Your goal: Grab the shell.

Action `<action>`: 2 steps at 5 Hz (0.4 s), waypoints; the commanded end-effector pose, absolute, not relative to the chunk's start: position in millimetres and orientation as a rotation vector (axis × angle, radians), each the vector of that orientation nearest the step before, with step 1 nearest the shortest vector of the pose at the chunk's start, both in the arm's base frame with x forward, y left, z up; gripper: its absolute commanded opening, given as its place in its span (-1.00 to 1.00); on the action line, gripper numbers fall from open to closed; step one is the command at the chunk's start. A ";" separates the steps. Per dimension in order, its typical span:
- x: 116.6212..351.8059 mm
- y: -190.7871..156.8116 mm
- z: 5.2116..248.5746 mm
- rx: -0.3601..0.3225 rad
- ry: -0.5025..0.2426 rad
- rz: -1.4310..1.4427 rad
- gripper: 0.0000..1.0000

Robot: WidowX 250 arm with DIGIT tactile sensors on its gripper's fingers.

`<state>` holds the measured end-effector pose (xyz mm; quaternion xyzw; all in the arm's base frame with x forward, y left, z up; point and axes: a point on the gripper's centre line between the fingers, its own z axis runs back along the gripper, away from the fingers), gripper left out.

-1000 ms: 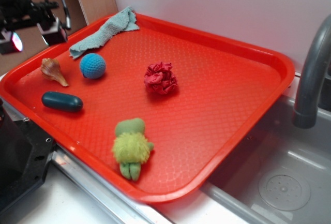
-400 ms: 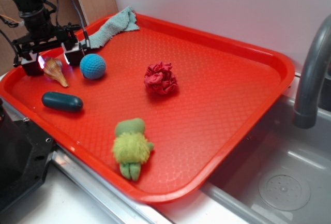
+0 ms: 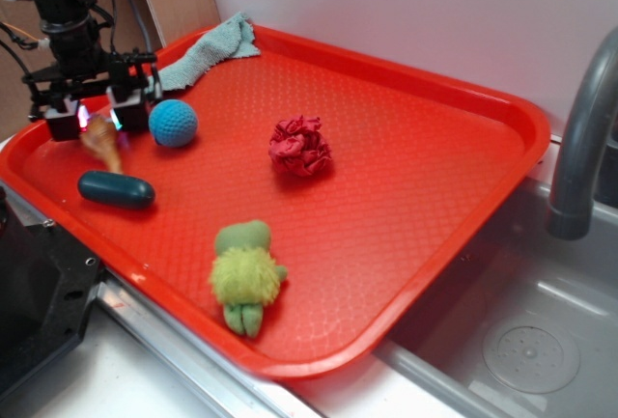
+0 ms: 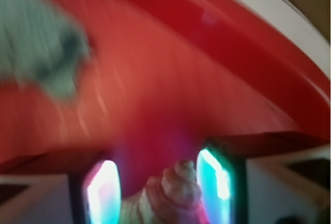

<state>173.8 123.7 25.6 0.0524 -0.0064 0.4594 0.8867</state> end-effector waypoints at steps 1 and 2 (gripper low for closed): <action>170.5 105.2 108.8 0.084 -0.082 0.614 -1.00; 187.0 88.0 156.6 0.059 -0.112 0.381 -1.00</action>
